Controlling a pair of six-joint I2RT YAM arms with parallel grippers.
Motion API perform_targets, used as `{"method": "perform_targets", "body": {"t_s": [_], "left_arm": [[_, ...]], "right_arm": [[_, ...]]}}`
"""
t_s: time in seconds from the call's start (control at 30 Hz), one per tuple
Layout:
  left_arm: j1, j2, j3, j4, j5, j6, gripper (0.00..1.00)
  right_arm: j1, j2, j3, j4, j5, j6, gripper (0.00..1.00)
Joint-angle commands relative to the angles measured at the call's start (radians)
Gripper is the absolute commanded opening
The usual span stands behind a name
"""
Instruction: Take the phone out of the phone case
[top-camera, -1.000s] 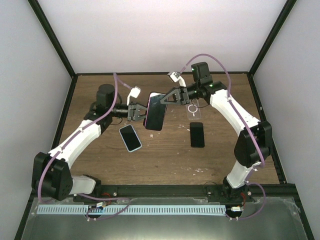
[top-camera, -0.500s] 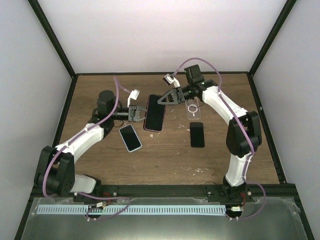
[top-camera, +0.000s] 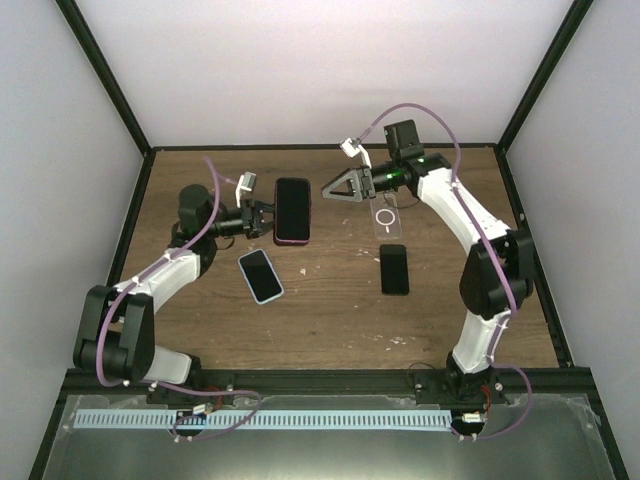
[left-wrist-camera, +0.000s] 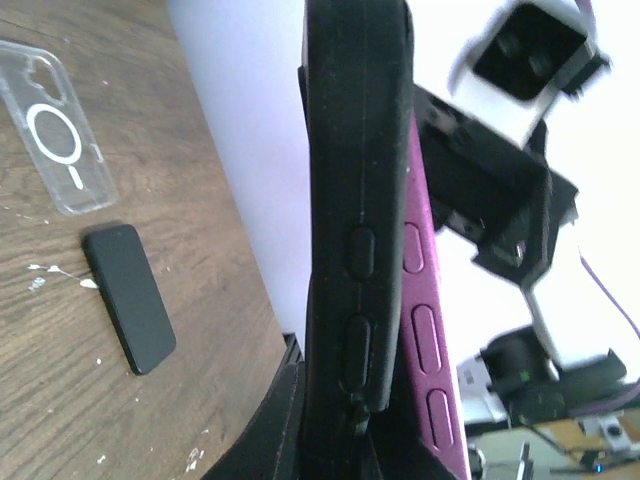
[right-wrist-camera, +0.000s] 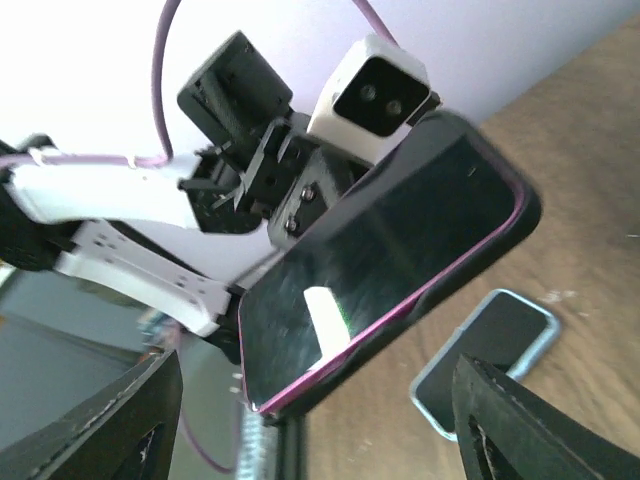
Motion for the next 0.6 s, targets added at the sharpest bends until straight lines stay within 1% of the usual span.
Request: {"method": "perform_targets", "body": {"t_s": [0.0, 0.03, 0.07, 0.17, 0.27, 0.33, 0.43, 0.57], "left_arm": [[0.020, 0.012, 0.006, 0.085, -0.037, -0.089, 0.00], [0.020, 0.011, 0.009, 0.070, -0.042, -0.093, 0.00], [0.020, 0.012, 0.013, 0.044, -0.048, -0.097, 0.00], [0.029, 0.012, 0.021, -0.006, -0.068, -0.118, 0.00], [0.035, 0.014, 0.048, -0.146, -0.109, -0.109, 0.00], [0.038, 0.019, 0.046, -0.130, -0.118, -0.133, 0.00], [0.038, 0.023, 0.052, -0.153, -0.132, -0.145, 0.00], [0.039, 0.026, 0.062, -0.172, -0.136, -0.149, 0.00]], "right_arm": [[-0.003, -0.203, -0.130, 0.157, 0.303, -0.088, 0.71], [0.002, -0.233, -0.159, 0.185, 0.385, -0.115, 0.71], [0.013, -0.260, -0.179, 0.200, 0.435, -0.156, 0.71], [0.078, -0.329, -0.234, 0.228, 0.636, -0.291, 0.70], [0.147, -0.391, -0.310, 0.297, 0.808, -0.388, 0.67], [0.197, -0.416, -0.343, 0.330, 0.885, -0.450, 0.65], [0.273, -0.437, -0.380, 0.369, 0.981, -0.537, 0.62], [0.357, -0.448, -0.433, 0.415, 1.081, -0.629, 0.60]]}}
